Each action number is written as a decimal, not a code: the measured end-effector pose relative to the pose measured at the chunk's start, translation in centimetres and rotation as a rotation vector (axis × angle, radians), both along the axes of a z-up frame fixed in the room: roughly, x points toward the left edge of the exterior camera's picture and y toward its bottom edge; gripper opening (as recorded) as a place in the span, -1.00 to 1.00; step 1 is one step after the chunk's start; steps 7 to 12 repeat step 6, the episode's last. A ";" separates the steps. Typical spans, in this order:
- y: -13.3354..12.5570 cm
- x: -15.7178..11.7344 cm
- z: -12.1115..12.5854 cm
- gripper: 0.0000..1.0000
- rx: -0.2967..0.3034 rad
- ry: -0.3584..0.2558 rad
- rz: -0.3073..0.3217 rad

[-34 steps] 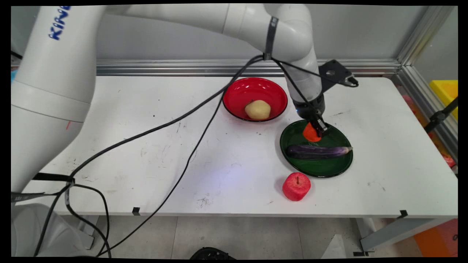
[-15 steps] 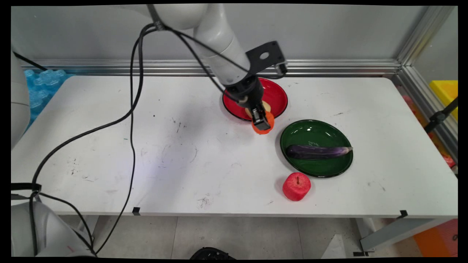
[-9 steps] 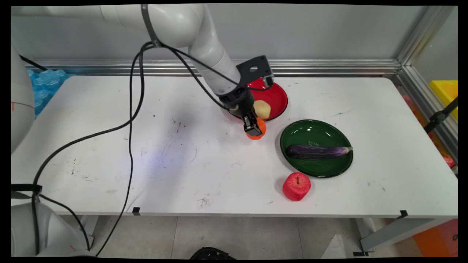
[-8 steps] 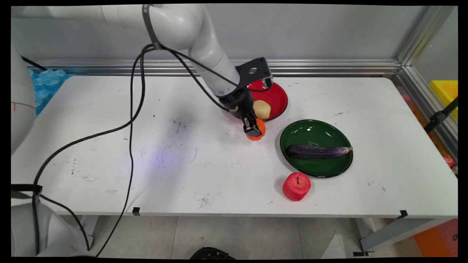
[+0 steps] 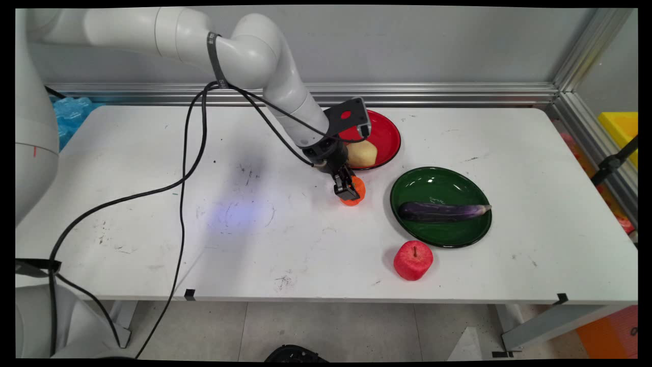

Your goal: Place the picked object on the table

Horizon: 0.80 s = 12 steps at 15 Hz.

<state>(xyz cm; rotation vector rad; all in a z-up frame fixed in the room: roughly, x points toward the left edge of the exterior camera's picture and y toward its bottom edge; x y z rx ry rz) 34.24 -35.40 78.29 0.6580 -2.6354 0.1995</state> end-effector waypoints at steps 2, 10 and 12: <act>0.0 0.3 -0.3 1.00 -0.004 0.003 -0.018; 0.2 0.7 -0.2 1.00 -0.018 0.009 -0.050; 0.2 0.7 -0.2 1.00 -0.018 0.009 -0.050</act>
